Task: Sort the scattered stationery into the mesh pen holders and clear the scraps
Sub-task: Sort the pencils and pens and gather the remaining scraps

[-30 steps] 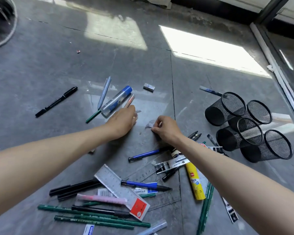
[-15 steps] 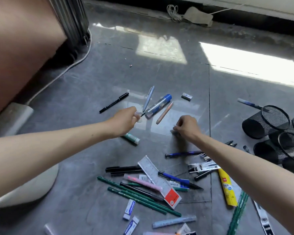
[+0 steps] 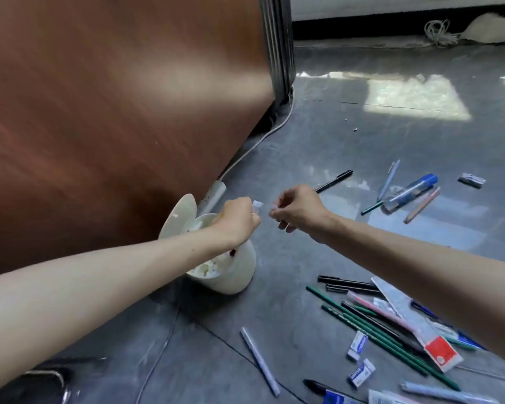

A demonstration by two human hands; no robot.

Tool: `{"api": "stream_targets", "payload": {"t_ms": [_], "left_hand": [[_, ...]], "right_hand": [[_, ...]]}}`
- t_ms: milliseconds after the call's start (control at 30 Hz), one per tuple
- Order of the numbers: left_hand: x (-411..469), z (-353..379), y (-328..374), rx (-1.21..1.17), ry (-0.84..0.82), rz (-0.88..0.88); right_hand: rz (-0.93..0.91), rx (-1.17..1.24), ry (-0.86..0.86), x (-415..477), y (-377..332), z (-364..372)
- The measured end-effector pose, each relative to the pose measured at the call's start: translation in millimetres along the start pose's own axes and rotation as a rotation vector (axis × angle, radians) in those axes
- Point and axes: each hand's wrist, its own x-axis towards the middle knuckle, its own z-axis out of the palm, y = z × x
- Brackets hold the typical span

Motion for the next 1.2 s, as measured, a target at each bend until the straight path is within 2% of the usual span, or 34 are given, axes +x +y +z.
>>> {"api": "stream_targets", "payload": {"t_ms": [233,400,667,800,933,1067,1200], "left_hand": [[-21.1,-7.4,-60.4,0.135,-0.028,-0.125],[-14.8,2.0,-79.1,0.187,-0.031,-0.169],[-4.6,-3.1,-73.1,-0.087,-0.029,-0.274],[-1.1,-2.3,-66.5,-0.437,0.002,-0.334],[1.8,-4.0,-56.8,-0.645,0.116,-0.364],[2.2,-8.1,-40.6,-0.685,0.159,-0.26],[3.2,-2.3,-1.6,-0.659,0.044,-0.144]], "right_hand": [[-0.004,-0.041,-0.157,-7.6,-19.8,52.7],[0.035,-0.051,-0.147,-6.9,-31.4,75.8],[0.13,-0.039,-0.225,-8.8,-34.9,77.2],[0.142,-0.014,-0.233,-10.2,-33.2,70.8],[0.147,-0.039,-0.211,-8.5,-28.8,65.3],[0.144,-0.107,-0.158,-5.8,-28.8,47.9],[0.144,-0.159,-0.078,-7.1,-24.4,14.1]]}}
